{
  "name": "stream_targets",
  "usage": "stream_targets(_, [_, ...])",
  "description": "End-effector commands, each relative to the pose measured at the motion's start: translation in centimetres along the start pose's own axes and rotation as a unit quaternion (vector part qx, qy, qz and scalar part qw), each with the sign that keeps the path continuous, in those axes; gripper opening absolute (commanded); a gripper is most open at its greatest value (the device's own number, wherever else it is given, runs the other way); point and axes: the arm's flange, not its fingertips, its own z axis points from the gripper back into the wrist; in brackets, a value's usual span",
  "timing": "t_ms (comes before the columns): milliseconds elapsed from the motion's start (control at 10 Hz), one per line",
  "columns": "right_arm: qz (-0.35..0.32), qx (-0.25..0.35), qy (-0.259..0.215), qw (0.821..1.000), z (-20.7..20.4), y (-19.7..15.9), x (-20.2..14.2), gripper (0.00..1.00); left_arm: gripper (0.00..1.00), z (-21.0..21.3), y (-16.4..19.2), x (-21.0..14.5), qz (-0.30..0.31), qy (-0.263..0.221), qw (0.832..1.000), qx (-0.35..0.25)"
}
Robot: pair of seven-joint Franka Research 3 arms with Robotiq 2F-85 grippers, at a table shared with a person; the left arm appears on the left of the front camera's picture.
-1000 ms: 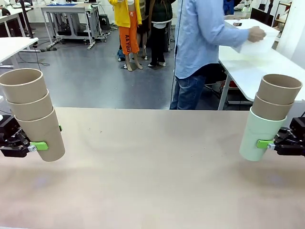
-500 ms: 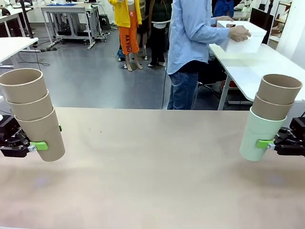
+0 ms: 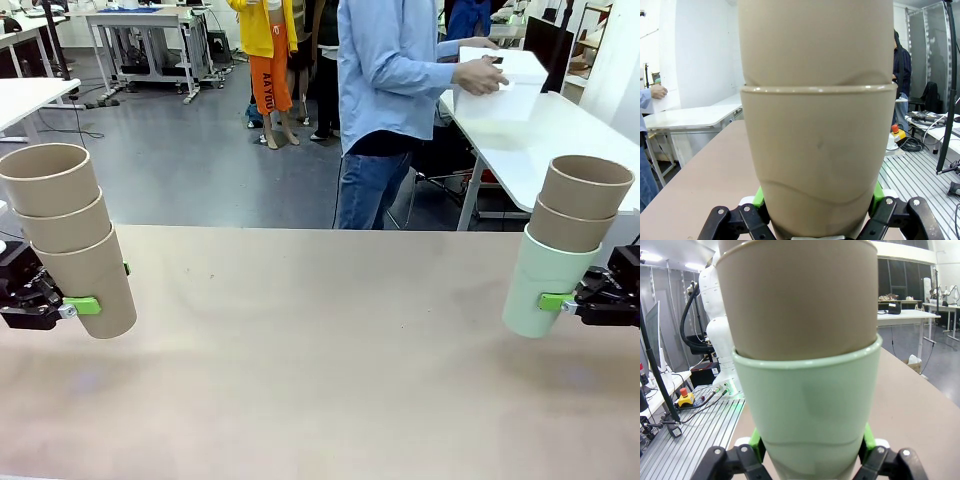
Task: Stack the cups and store them in the basket.
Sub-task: Place the stack of Reusable plastic cups into the Pantry Basket.
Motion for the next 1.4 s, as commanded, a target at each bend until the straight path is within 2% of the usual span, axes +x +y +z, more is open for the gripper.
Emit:
stream_targets(0, [0.003, -0.001, -0.002, 1.0, 0.08, 0.0, 0.33, 0.87, 0.84, -0.12, -0.05, 0.33, -0.006, -0.004, 1.0, -0.001])
stream_targets(1300, [0.003, -0.001, -0.002, 1.0, 0.08, 0.0, 0.33, 0.87, 0.84, -0.12, -0.05, 0.33, -0.006, -0.004, 1.0, -0.001])
